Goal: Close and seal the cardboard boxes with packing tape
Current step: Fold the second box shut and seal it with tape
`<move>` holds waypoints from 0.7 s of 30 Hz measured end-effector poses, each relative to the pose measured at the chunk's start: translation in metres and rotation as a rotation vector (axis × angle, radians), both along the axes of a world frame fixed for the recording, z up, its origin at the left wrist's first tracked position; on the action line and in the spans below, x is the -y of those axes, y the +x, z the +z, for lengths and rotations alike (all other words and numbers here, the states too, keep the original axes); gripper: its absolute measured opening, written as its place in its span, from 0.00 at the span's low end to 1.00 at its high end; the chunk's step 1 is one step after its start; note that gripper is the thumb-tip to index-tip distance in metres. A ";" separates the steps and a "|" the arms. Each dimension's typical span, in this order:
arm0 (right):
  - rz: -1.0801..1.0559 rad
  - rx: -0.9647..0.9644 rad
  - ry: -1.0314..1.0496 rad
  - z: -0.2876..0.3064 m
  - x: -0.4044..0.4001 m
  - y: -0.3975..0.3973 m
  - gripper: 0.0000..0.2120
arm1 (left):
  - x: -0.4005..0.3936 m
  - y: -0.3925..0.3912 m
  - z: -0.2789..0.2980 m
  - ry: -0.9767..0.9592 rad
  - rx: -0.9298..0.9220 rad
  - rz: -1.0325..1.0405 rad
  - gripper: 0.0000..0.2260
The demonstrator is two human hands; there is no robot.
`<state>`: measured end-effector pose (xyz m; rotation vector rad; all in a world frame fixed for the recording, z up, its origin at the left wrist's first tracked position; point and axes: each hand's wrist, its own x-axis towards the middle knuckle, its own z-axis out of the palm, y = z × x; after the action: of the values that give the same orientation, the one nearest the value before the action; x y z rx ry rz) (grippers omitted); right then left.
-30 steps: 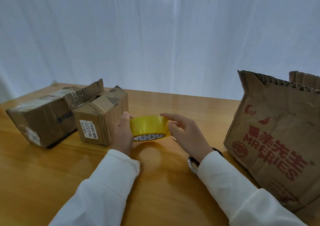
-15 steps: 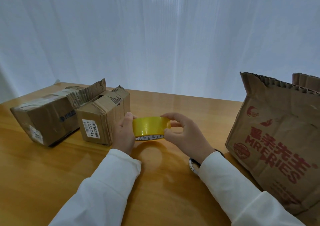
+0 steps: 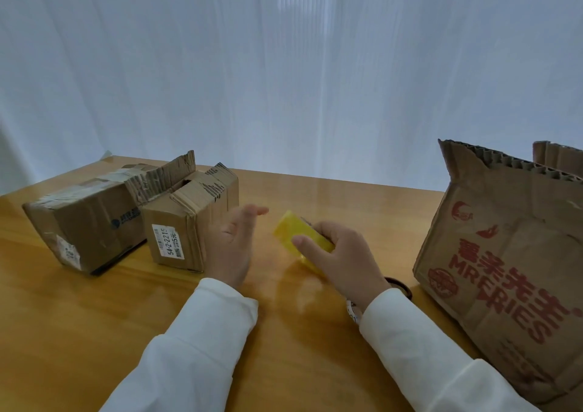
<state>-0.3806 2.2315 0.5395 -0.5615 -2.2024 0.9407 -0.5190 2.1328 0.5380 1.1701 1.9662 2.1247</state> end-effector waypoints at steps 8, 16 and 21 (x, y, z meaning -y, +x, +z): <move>-0.214 0.050 0.214 -0.015 -0.007 0.001 0.22 | -0.008 0.011 -0.011 -0.300 -0.178 -0.069 0.05; -0.194 -0.026 0.221 -0.020 -0.006 0.000 0.17 | -0.007 0.012 -0.004 -0.328 0.220 -0.212 0.07; -0.191 -0.001 0.235 -0.021 -0.007 0.000 0.17 | -0.006 0.013 -0.003 -0.322 0.082 -0.134 0.01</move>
<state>-0.3805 2.2384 0.5181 -0.6447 -2.1742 0.5743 -0.5061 2.1392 0.5355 1.1018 2.0316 1.6847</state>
